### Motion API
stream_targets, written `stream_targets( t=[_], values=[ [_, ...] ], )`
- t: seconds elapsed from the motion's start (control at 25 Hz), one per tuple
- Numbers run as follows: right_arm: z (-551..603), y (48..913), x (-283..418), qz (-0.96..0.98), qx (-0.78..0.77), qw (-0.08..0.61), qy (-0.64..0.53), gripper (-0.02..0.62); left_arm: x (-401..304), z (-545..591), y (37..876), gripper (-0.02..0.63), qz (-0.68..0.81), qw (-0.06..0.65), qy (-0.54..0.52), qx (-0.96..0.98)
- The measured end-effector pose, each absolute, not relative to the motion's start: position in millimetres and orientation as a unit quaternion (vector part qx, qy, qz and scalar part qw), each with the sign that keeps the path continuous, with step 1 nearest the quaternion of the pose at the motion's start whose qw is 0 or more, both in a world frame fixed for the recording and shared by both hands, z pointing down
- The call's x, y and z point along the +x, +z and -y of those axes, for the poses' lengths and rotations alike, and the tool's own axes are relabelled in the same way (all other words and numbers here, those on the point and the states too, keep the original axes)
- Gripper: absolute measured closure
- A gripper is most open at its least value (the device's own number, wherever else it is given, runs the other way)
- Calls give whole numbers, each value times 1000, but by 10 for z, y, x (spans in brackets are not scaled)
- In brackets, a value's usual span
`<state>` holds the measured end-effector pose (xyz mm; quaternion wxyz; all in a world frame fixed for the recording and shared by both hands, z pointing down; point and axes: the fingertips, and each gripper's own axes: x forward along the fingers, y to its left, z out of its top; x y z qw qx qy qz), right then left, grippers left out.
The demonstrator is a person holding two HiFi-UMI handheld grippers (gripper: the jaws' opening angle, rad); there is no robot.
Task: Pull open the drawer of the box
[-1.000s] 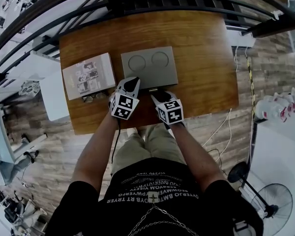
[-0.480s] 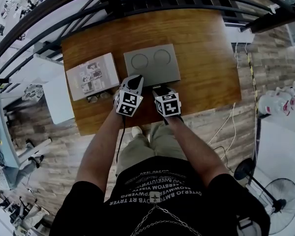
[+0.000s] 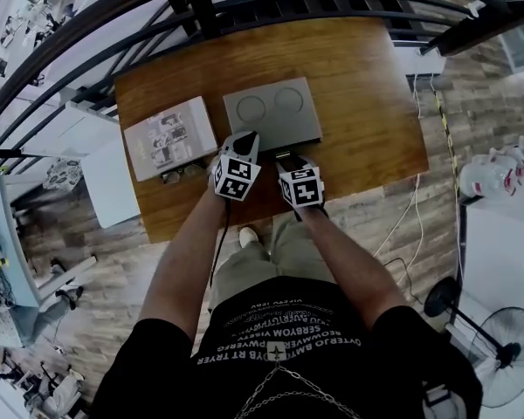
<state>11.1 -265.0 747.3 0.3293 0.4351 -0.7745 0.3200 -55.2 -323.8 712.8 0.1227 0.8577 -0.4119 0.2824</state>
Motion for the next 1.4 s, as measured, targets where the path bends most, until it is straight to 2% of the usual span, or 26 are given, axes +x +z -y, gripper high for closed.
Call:
stream_targets(
  t=[1.4],
  values=[
    [1639,7489,369,763,425,340,349,436,-533,3191,7121,600,414,130,287,854]
  ],
)
